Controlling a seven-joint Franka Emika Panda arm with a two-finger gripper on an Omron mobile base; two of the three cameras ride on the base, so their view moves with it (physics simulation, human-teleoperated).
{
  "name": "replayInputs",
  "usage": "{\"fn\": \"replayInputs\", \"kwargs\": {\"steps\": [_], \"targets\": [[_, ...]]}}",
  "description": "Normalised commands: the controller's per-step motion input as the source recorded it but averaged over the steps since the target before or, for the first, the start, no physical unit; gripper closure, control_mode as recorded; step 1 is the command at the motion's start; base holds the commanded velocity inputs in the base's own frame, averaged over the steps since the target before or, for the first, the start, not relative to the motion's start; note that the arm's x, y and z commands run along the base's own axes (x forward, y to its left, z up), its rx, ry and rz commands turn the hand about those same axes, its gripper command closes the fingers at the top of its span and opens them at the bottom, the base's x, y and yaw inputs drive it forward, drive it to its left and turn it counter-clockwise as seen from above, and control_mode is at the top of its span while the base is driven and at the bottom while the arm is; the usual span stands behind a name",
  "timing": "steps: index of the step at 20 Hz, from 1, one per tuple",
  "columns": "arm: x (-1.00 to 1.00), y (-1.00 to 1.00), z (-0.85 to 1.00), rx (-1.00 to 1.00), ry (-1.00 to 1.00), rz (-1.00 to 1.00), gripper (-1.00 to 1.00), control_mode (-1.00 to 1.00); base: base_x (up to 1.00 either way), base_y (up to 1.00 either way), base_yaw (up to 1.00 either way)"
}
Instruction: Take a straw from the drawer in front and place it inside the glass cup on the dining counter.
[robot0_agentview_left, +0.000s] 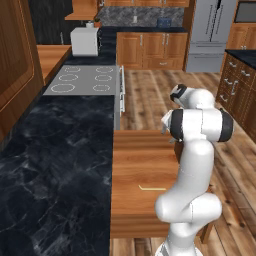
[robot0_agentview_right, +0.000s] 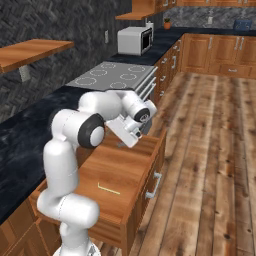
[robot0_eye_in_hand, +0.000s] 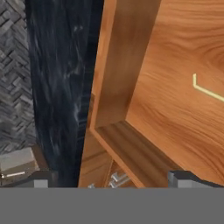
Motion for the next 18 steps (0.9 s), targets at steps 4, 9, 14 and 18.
{"fn": "replayInputs", "kwargs": {"steps": [4,9,14,18], "targets": [[-0.03,0.01,0.00,-0.10,-0.07,0.01,-1.00,-1.00,0.00,0.00,0.00],[0.00,0.00,0.00,-0.12,-0.15,0.00,-1.00,-1.00,0.00,0.00,0.00],[0.00,0.00,0.00,-0.16,-0.23,0.00,-1.00,-1.00,0.00,0.00,0.00],[0.00,0.08,-0.06,-0.13,-0.15,0.00,-1.00,-1.00,0.00,0.00,0.00]]}}
